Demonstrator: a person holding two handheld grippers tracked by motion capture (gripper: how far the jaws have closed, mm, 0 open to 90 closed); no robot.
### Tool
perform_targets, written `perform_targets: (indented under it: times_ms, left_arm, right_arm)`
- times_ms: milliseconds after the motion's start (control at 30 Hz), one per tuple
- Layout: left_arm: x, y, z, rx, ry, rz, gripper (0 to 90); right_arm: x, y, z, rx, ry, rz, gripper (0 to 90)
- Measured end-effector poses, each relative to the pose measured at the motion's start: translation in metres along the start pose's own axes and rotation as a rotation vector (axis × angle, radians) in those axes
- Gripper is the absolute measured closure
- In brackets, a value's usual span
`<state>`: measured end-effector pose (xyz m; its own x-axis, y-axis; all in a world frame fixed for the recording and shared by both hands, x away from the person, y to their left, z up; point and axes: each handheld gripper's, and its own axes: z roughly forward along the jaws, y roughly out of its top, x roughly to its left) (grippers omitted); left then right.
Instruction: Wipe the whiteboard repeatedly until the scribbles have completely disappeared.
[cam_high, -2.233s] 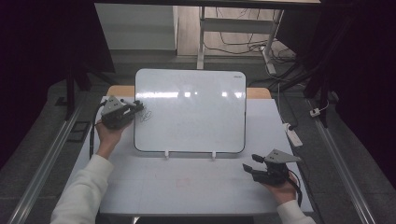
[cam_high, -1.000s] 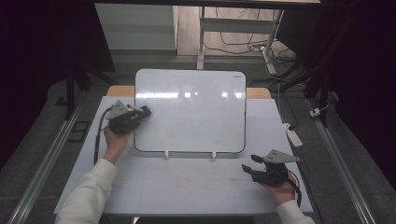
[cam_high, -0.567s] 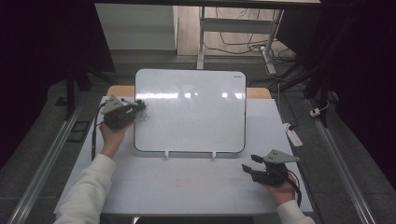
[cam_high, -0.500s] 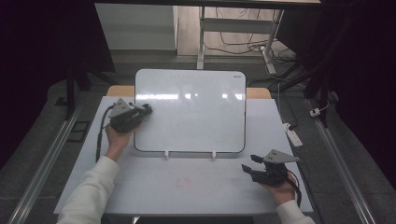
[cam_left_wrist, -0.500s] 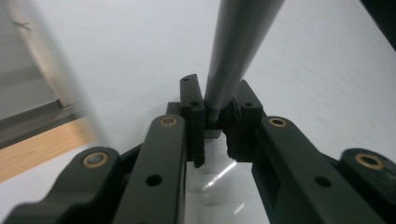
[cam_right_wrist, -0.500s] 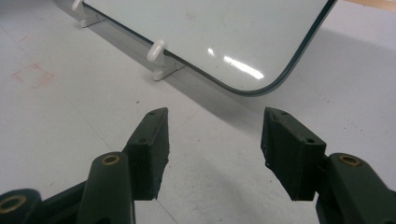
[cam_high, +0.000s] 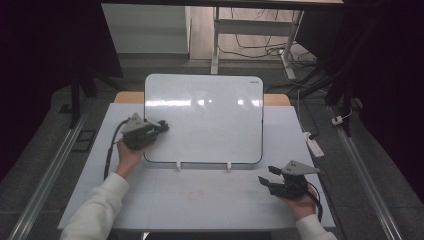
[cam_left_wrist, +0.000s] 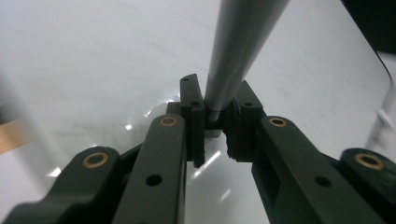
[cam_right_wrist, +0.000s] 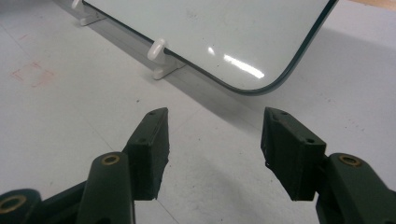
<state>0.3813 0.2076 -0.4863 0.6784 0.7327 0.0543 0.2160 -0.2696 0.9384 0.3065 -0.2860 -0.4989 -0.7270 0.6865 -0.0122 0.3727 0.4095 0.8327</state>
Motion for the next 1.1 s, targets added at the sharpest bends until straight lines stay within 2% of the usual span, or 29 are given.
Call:
perform_targets:
  times_ms: [67,133,167,200,267,333,367,433,500,533,600,667,733,767,833,933,967,1000,1033,1100]
  left_arm:
    - [0.007,0.003,-0.004,-0.010,0.031,-0.009,78.2]
    - [0.024,0.003,-0.014,-0.030,0.082,-0.042,78.2]
    - [0.033,0.002,-0.020,-0.044,0.098,-0.073,78.2]
    - [0.043,0.000,-0.026,-0.057,0.110,-0.107,78.1]
    - [0.047,-0.004,-0.030,-0.064,0.111,-0.132,78.2]
    - [0.040,-0.005,-0.028,-0.058,0.087,-0.129,78.2]
    - [0.032,-0.006,-0.022,-0.046,0.055,-0.114,78.1]
    - [0.018,-0.005,-0.013,-0.020,0.018,-0.067,78.1]
    - [0.009,-0.001,-0.009,0.004,0.030,-0.004,78.1]
    - [0.012,0.000,-0.011,0.002,0.038,-0.002,78.1]
    - [0.026,0.000,-0.019,-0.014,0.076,-0.036,78.1]
    - [0.047,-0.002,-0.032,-0.049,0.119,-0.112,78.2]
    - [0.054,-0.005,-0.037,-0.059,0.126,-0.144,78.1]
    - [0.053,-0.005,-0.037,-0.060,0.125,-0.146,78.2]
    - [0.044,-0.006,-0.032,-0.046,0.090,-0.132,78.1]
    - [0.022,-0.008,-0.019,-0.010,0.018,-0.076,78.1]
    - [0.016,-0.009,-0.016,0.002,0.007,-0.047,78.1]
    - [0.014,-0.008,-0.016,0.006,0.019,-0.028,78.1]
    - [0.019,-0.007,-0.018,-0.005,0.024,-0.049,78.2]
    - [0.032,-0.005,-0.024,-0.029,0.067,-0.094,78.1]
  right_arm:
    - [0.000,0.000,0.000,0.000,0.000,-0.001,42.1]
    - [0.001,0.001,-0.001,-0.003,0.000,0.000,42.1]
    - [0.001,0.001,-0.001,-0.005,0.000,-0.001,42.1]
    - [0.001,0.001,-0.002,-0.007,-0.001,-0.001,42.1]
    - [0.000,0.001,-0.003,-0.011,-0.001,0.001,42.1]
    - [0.000,0.001,-0.002,-0.008,0.001,0.001,42.2]
    - [0.000,0.001,-0.001,-0.006,0.002,0.000,42.1]
    - [0.001,0.001,-0.001,-0.003,0.002,-0.003,42.1]
    - [0.000,0.001,-0.001,-0.005,0.000,-0.002,42.1]
    - [0.000,0.001,-0.001,-0.006,-0.002,-0.002,42.1]
    - [0.000,0.001,-0.002,-0.007,-0.002,0.002,42.1]
    - [0.000,0.001,-0.002,-0.006,-0.001,0.001,42.1]
    - [0.000,0.001,-0.001,-0.008,0.001,-0.001,42.1]
    - [0.000,0.001,-0.001,-0.008,0.001,-0.002,42.1]
    - [0.001,0.001,-0.001,-0.007,0.002,-0.001,42.1]
    - [0.001,0.001,0.000,-0.004,0.003,-0.001,42.1]
    - [0.001,0.001,0.000,-0.002,0.003,-0.002,42.1]
    - [0.001,0.001,0.000,-0.002,0.003,-0.002,42.1]
    - [0.001,0.001,0.000,-0.003,0.003,-0.002,42.1]
    - [0.001,0.001,-0.001,-0.004,0.002,0.001,42.1]
